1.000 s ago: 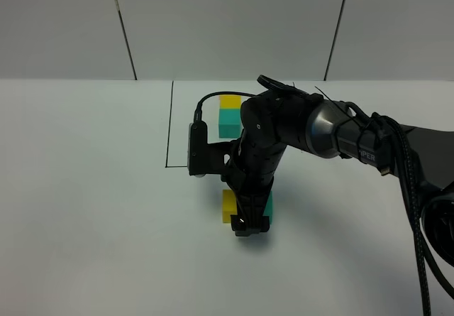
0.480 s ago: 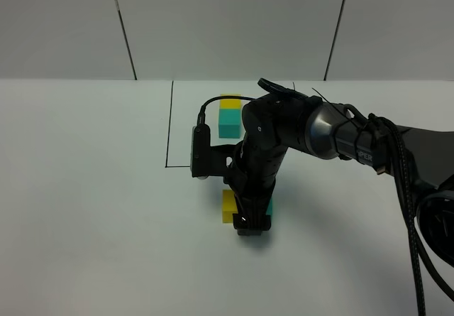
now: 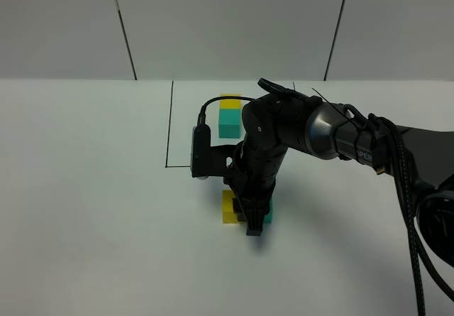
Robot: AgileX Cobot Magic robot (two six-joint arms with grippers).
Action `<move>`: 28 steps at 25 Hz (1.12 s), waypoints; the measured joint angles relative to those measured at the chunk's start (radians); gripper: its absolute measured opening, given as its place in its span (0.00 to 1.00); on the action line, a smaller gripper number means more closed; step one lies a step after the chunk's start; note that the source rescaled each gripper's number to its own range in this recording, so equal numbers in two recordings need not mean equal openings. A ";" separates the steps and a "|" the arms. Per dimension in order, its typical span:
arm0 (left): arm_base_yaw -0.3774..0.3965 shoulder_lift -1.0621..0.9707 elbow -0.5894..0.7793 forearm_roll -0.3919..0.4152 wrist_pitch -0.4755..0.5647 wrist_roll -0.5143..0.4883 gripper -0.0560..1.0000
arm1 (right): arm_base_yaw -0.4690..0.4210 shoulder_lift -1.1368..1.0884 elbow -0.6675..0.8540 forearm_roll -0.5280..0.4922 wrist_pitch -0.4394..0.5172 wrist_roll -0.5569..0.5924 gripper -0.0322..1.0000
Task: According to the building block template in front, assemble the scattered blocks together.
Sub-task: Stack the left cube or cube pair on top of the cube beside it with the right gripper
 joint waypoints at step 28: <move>0.000 0.000 0.000 0.000 0.000 0.000 0.42 | 0.000 -0.083 0.000 0.039 0.057 1.126 0.04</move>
